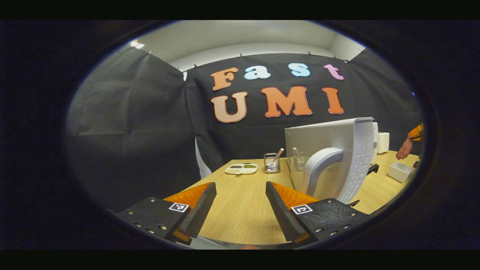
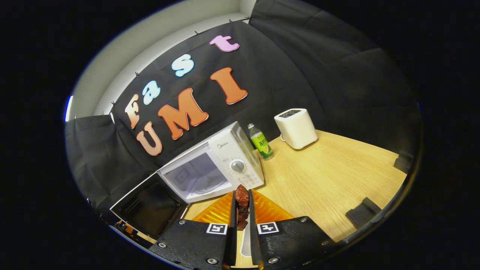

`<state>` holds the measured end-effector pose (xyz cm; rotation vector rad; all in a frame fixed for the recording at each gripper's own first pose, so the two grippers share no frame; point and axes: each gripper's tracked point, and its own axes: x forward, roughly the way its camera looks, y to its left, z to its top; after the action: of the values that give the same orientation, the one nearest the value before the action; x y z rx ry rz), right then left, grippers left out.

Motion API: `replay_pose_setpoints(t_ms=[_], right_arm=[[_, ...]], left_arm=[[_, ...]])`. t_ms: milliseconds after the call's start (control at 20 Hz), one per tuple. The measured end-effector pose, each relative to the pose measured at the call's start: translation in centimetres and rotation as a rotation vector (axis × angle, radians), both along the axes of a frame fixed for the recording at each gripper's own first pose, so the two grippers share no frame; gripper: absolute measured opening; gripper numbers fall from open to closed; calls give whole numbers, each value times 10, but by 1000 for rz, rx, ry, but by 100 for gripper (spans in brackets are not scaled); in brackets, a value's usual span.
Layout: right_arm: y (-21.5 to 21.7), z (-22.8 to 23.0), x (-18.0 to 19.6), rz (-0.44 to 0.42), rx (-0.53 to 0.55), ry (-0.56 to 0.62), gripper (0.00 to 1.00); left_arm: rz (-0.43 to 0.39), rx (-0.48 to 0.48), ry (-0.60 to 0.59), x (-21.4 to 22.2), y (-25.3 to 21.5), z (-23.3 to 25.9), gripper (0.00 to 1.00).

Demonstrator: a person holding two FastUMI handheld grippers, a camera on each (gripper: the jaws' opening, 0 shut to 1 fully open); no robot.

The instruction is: Open the microwave oven with the left hand, put the food in, and close the microwave oven.

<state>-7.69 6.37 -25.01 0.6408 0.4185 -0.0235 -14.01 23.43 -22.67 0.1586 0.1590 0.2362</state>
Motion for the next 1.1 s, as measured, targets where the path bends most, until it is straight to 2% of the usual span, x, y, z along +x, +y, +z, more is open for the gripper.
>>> replay_pose_setpoints(t_ms=[500,900,1100], right_arm=[[72,26,90,86,17,-83,14],[98,10,144,50,38,-79,14],[119,2,168,44,113,-96,14]], left_arm=[[-30,-22,10,11,-3,-7,83],[-16,-8,10,12,7,-6,83],[6,-6,3,7,15,-5,82]])
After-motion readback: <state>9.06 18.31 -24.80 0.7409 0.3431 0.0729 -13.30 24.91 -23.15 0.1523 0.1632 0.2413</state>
